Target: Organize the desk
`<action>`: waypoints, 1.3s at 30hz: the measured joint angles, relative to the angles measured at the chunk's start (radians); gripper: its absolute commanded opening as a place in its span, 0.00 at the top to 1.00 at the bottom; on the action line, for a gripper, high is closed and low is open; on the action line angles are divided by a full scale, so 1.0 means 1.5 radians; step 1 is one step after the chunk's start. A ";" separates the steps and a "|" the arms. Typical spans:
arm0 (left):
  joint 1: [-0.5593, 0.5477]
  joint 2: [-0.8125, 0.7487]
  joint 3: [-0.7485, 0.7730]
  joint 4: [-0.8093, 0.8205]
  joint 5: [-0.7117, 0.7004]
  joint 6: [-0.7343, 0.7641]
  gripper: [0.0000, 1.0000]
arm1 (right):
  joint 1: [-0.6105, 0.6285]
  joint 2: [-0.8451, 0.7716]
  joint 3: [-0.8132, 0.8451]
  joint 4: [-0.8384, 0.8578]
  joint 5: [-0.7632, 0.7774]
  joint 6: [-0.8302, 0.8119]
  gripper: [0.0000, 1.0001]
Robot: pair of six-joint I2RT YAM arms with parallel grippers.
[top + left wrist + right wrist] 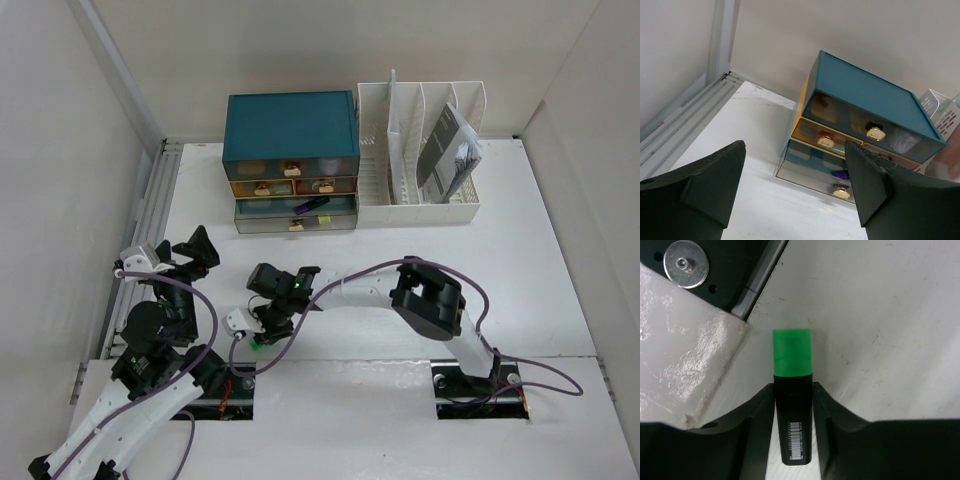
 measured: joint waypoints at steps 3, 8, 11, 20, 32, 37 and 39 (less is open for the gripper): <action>0.000 0.000 0.000 0.000 0.000 0.000 0.23 | 0.000 0.001 0.000 0.014 0.014 0.011 0.87; 0.000 0.000 0.000 0.000 0.000 0.000 0.23 | 0.001 0.001 0.002 0.038 0.062 0.017 0.96; 0.000 0.000 0.000 0.000 0.000 0.000 0.23 | -0.005 0.001 0.009 0.045 0.117 0.017 0.96; 0.000 0.000 0.000 0.000 0.000 0.000 0.23 | -0.137 -0.042 0.013 0.051 0.286 0.017 0.96; 0.000 0.003 0.000 0.000 0.002 0.000 0.23 | -0.224 -0.103 0.026 0.110 0.413 0.017 0.96; 0.000 0.003 0.000 0.000 0.002 0.000 0.23 | -0.222 -0.089 0.036 0.128 0.469 0.014 0.95; 0.000 0.003 0.000 0.000 0.002 0.000 0.23 | -0.225 -0.081 0.045 0.132 0.485 0.013 0.95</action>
